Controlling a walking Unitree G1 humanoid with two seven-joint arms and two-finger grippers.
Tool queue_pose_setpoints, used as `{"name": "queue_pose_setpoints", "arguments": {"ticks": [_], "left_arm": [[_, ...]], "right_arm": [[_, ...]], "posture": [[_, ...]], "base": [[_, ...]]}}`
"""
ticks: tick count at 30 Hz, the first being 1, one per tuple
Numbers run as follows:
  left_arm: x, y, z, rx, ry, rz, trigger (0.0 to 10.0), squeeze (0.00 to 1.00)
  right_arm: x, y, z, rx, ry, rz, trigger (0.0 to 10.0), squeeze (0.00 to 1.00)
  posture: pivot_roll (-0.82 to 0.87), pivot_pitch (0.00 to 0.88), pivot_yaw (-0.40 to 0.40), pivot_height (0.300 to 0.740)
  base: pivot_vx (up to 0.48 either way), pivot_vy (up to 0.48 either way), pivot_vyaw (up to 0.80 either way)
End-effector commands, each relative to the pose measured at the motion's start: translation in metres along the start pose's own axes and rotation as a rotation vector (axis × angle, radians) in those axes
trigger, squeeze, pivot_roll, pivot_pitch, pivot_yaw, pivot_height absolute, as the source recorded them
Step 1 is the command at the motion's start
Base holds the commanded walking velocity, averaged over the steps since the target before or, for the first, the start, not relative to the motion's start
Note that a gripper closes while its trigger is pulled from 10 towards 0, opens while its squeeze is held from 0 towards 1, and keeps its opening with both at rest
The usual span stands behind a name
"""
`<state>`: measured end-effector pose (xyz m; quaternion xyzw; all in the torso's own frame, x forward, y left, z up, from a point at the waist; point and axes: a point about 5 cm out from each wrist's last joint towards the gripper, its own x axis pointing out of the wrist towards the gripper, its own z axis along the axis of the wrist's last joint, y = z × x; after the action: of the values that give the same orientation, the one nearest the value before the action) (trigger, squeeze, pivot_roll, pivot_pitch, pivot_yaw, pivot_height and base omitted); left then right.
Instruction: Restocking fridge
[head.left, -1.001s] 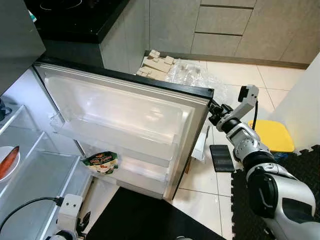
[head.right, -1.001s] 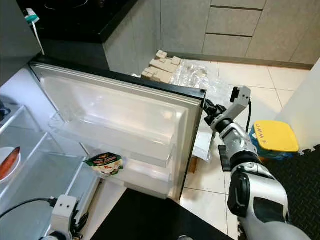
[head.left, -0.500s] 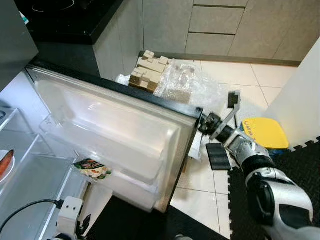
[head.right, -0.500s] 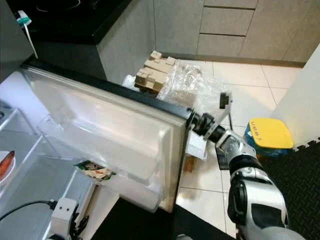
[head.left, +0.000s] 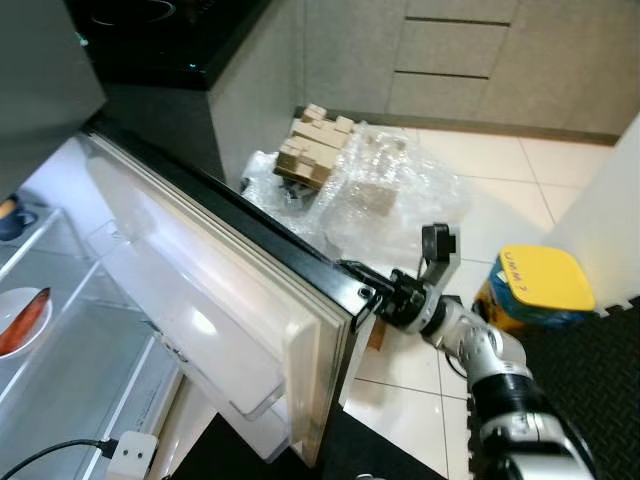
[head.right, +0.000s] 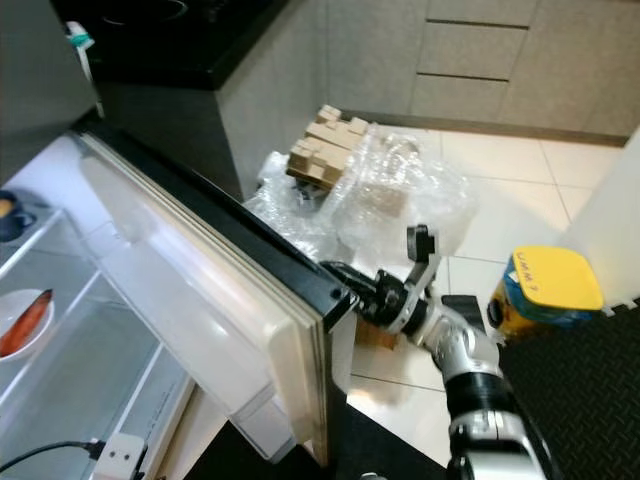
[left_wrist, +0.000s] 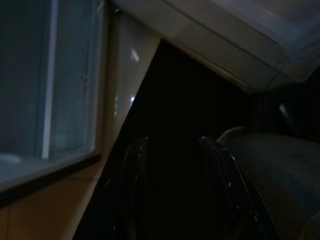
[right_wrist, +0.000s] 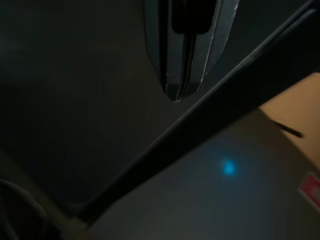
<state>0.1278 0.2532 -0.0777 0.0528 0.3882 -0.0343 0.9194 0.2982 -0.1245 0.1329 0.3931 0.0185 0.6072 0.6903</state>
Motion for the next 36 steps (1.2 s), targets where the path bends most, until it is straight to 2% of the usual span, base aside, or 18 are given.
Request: {"name": "queue_pose_setpoints", "arguments": {"ticks": [1, 5, 7, 11, 15, 17, 18, 20, 21, 23, 24, 25, 26, 28, 30, 31, 33, 36], "left_arm": [[0.000, -0.012, -0.010, 0.000, 0.050, -0.020, 10.0, 0.00], [0.001, -0.021, -0.012, 0.001, 0.058, -0.028, 10.0, 0.00], [0.002, -0.028, -0.013, 0.003, 0.063, -0.034, 10.0, 0.00], [-0.002, -0.017, -0.017, 0.004, 0.072, -0.029, 10.0, 0.00], [-0.004, -0.014, -0.018, 0.003, 0.078, -0.024, 10.0, 0.00], [-0.005, -0.014, -0.020, 0.003, 0.086, -0.022, 10.0, 0.00], [-0.005, -0.014, -0.020, 0.003, 0.086, -0.022, 10.0, 0.00], [-0.006, -0.013, -0.022, -0.003, 0.098, -0.015, 10.0, 0.00], [-0.007, -0.012, -0.023, -0.010, 0.103, -0.008, 10.0, 0.00], [-0.007, -0.012, -0.023, -0.010, 0.103, -0.008, 10.0, 0.00], [-0.007, -0.011, -0.024, -0.022, 0.107, 0.002, 10.0, 0.00], [-0.008, -0.006, -0.023, -0.090, 0.089, 0.041, 10.0, 0.00], [-0.008, -0.006, -0.023, -0.090, 0.089, 0.041, 10.0, 0.00], [-0.010, 0.007, -0.021, -0.238, 0.043, 0.129, 10.0, 0.00], [-0.010, 0.007, -0.021, -0.238, 0.043, 0.129, 10.0, 0.00], [-0.011, 0.013, -0.020, -0.294, 0.024, 0.168, 10.0, 0.00], [-0.012, 0.023, -0.017, -0.347, 0.014, 0.222, 10.0, 0.00], [-0.011, 0.024, -0.016, -0.335, 0.032, 0.235, 10.0, 0.00]], "right_arm": [[0.003, 0.006, -0.002, 0.011, -0.003, 0.022, 10.0, 0.00], [0.005, 0.014, -0.015, 0.047, 0.006, 0.038, 10.0, 0.00], [0.011, 0.026, -0.030, 0.085, 0.031, 0.063, 10.0, 0.00], [0.020, 0.034, -0.044, 0.110, 0.055, 0.081, 10.0, 0.00], [0.019, 0.028, -0.047, 0.087, 0.052, 0.010, 10.0, 0.00], [0.005, 0.003, -0.048, 0.036, 0.035, -0.209, 10.0, 0.00], [0.005, 0.003, -0.048, 0.036, 0.035, -0.209, 10.0, 0.00], [-0.032, -0.037, -0.053, -0.056, 0.084, -0.662, 10.0, 0.00], [-0.051, -0.047, -0.054, -0.105, 0.115, -0.833, 10.0, 0.00], [-0.051, -0.047, -0.054, -0.105, 0.115, -0.833, 10.0, 0.00], [-0.067, -0.053, -0.054, -0.138, 0.135, -0.960, 10.0, 0.00], [-0.084, -0.055, -0.053, -0.137, 0.085, -1.060, 10.0, 0.00], [-0.084, -0.055, -0.053, -0.137, 0.085, -1.060, 10.0, 0.00], [-0.113, -0.054, -0.052, -0.121, -0.011, -1.206, 10.0, 0.00], [-0.113, -0.054, -0.052, -0.121, -0.011, -1.206, 10.0, 0.00], [-0.126, -0.053, -0.055, -0.114, -0.038, -1.288, 10.0, 0.00], [-0.159, -0.048, -0.075, -0.106, 0.036, -1.527, 10.0, 0.00], [-0.170, -0.044, -0.092, -0.114, 0.130, -1.602, 10.0, 0.00]], "posture": [[-0.04, 0.112, 0.020, 0.738], [-0.04, 0.114, 0.023, 0.738], [-0.05, 0.116, 0.028, 0.738], [-0.05, 0.114, 0.032, 0.738], [-0.05, 0.112, 0.030, 0.738], [-0.04, 0.112, 0.029, 0.738], [-0.04, 0.112, 0.029, 0.738], [-0.04, 0.111, 0.029, 0.738], [-0.04, 0.111, 0.029, 0.738], [-0.04, 0.111, 0.029, 0.738], [-0.04, 0.113, 0.028, 0.738], [-0.04, 0.114, 0.028, 0.738], [-0.04, 0.114, 0.028, 0.738], [-0.04, 0.118, 0.028, 0.738], [-0.04, 0.118, 0.028, 0.738], [-0.04, 0.118, 0.027, 0.738], [-0.04, 0.118, 0.026, 0.738], [-0.03, 0.118, 0.023, 0.738]], "base": [[0.000, 0.000, 0.00], [0.000, 0.000, 0.00], [0.000, 0.000, 0.00], [0.000, 0.000, 0.00], [0.000, 0.000, 0.00], [0.000, 0.000, 0.00], [0.000, 0.000, 0.00], [0.000, 0.000, 0.00], [0.000, 0.000, 0.00], [0.000, 0.000, 0.00], [0.000, 0.000, 0.00], [0.000, 0.000, 0.00], [0.000, 0.000, 0.00], [0.000, 0.000, 0.00], [0.000, 0.000, 0.00], [0.000, 0.000, 0.00], [0.000, 0.000, 0.00], [0.000, 0.000, 0.00]]}}
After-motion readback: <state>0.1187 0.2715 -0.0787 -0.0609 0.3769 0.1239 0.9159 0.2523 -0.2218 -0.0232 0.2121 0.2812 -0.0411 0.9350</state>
